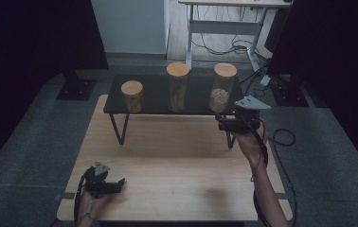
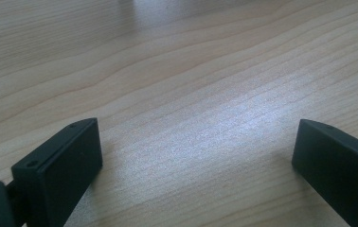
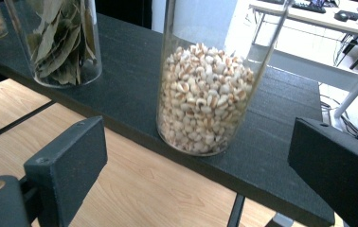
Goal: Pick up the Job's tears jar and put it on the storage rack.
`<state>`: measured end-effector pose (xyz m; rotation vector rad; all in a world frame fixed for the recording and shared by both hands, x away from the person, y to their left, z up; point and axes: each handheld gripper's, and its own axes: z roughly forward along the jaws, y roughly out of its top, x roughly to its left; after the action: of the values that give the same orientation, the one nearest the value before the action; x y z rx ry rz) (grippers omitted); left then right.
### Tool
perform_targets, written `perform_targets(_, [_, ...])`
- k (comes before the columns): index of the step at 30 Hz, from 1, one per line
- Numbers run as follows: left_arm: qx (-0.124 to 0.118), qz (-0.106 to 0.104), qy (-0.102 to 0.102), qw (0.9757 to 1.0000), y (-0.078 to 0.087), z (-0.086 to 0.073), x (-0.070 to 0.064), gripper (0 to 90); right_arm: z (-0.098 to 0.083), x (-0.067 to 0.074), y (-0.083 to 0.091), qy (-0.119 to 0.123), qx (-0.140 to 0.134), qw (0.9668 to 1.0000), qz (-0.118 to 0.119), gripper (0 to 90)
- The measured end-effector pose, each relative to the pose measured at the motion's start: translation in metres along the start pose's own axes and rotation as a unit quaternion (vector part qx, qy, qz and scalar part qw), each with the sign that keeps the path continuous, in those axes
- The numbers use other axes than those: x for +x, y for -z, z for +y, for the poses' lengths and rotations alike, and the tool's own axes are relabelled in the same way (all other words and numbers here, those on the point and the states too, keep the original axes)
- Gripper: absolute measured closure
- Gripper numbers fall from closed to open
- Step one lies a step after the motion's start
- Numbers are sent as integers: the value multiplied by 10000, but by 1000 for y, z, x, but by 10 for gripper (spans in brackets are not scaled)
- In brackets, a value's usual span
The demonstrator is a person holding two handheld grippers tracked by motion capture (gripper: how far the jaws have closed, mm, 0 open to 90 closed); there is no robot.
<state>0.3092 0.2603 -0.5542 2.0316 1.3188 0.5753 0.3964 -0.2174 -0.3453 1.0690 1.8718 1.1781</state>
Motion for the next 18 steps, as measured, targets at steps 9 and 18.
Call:
perform_targets(9, [-1, -1, 2, 10000, 0, 0, 0, 21, -10, -2, 6, -29, 9, 10000, -5, 52])
perform_targets(18, [-12, 1, 4, 10000, 0, 0, 0, 21, -20, 0, 10, -23, 23, 10000, 9, 52])
